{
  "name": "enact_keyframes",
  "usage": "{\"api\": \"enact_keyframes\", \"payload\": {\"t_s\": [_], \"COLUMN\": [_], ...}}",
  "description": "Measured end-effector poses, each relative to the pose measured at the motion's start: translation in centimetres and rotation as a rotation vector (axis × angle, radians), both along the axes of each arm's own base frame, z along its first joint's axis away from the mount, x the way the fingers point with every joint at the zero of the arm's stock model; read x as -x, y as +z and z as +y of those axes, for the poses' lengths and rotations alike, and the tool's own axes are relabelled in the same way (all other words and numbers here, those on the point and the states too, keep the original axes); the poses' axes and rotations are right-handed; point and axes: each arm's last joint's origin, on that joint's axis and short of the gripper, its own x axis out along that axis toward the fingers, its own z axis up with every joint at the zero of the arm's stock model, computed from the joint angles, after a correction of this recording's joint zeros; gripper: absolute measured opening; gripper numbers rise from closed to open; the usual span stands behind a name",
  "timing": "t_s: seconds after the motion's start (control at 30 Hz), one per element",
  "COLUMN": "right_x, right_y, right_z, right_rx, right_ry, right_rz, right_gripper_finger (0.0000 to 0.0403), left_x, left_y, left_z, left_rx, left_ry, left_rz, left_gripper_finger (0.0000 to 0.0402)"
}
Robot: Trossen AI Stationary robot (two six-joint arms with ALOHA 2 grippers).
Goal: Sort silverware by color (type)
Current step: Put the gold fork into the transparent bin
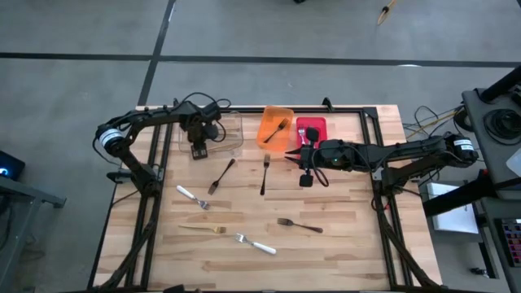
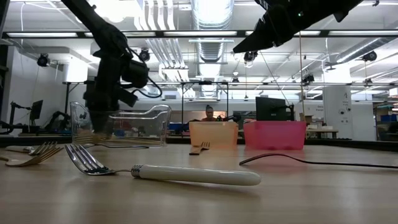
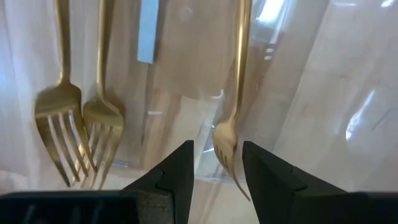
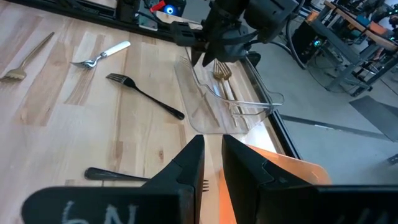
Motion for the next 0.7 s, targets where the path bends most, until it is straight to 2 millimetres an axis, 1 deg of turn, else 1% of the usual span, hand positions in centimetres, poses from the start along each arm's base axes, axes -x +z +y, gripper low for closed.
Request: {"api": "enact_keyframes", "payload": {"t_s": [0.7], "right_x": [0.0], "right_y": [-0.01], "right_z": [0.0], "right_rx": [0.0], "right_ry": [0.0], "right_rz": [0.001], "right_gripper_finger": [0.0047], "left_x": [0.2], "left_y": [-0.7], "left_z": [-0.14], "left_rx": [-0.01], "left_ry": [0.027], "left_rz": [-0.001], "left_gripper_finger": [0.0119]}}
